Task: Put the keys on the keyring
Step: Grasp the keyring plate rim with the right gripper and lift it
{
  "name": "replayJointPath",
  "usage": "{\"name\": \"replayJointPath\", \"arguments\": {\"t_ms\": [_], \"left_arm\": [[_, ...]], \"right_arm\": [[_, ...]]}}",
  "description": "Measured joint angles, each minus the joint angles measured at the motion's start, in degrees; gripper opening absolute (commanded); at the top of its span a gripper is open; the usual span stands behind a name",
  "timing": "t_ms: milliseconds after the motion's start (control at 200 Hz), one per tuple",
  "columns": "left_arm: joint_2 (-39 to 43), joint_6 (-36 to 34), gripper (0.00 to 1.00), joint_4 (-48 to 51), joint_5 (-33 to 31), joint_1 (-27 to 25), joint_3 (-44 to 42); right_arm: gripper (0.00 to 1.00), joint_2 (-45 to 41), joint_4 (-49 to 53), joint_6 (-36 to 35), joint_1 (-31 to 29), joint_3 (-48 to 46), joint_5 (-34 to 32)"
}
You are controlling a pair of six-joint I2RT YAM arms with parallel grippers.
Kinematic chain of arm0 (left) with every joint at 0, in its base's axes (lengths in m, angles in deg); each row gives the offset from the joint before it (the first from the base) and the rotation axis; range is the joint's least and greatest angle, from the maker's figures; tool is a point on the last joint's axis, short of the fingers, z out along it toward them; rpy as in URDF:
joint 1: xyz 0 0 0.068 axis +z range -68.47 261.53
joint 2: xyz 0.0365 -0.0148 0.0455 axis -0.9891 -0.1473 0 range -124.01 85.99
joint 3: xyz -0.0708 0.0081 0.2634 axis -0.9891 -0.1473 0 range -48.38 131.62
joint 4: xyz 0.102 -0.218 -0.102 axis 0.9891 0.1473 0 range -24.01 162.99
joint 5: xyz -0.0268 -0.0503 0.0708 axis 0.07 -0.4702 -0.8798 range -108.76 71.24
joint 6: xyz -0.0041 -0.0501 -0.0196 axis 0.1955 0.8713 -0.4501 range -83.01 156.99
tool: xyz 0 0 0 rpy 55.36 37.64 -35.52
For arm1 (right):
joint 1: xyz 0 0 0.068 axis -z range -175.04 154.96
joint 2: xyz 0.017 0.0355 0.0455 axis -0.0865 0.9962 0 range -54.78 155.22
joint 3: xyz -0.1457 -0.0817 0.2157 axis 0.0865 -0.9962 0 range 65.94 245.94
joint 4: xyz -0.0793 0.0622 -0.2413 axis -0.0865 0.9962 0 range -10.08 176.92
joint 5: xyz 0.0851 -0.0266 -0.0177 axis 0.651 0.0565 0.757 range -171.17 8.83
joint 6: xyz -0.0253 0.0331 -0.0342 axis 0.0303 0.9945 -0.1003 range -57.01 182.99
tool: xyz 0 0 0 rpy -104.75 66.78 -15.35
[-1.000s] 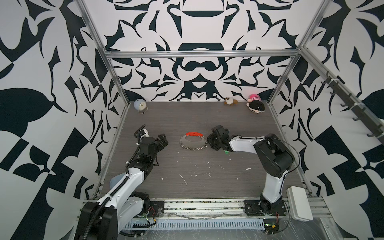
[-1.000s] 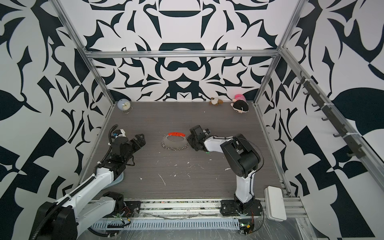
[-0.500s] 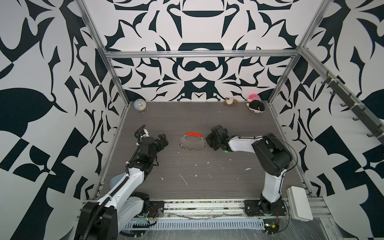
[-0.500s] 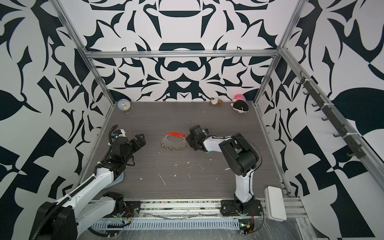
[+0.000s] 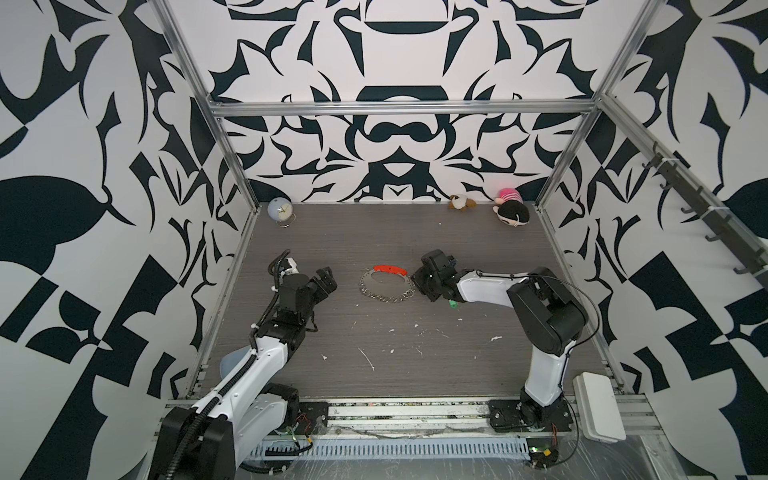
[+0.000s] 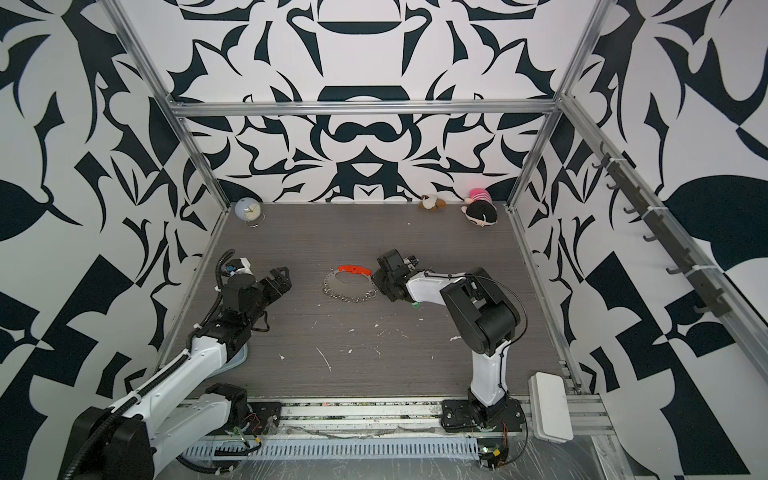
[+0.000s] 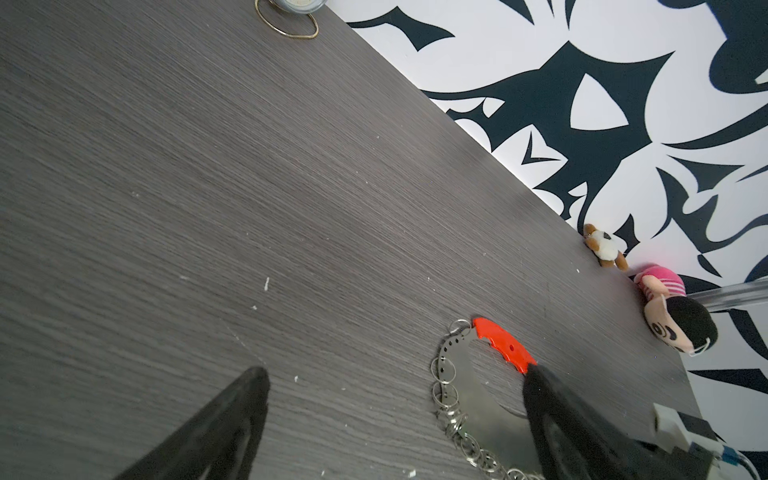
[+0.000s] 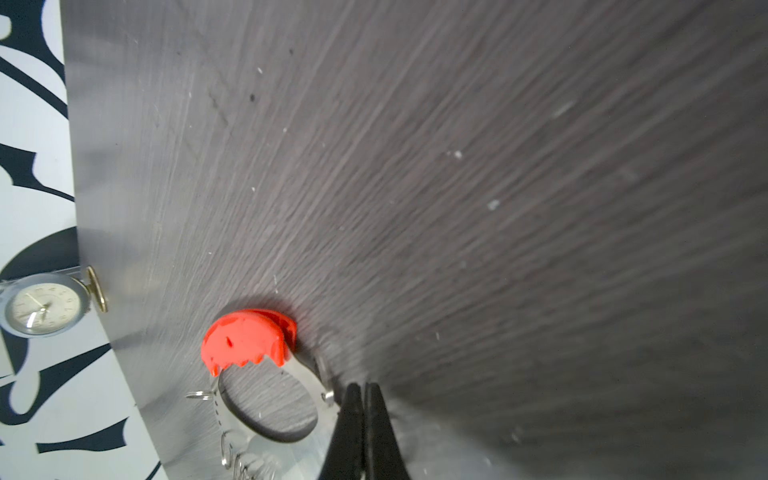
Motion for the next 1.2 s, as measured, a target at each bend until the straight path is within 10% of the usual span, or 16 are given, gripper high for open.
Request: {"name": "replayJointPath", "arguments": {"t_ms": [600,1200], "left_arm": [[3.63,-6.93,0.87,-9.40,-1.33,-2.40,-3.06],[-0.57,-21.24,0.84,6.45,-12.35,-31.21,15.21]], "right_arm": [[0.00,-14.45,21.75,-12.20,-2.21,17.07,-6.23],[0.00,-10.23,40.83,-18.95,-2.12,32.02,-12.59]]}}
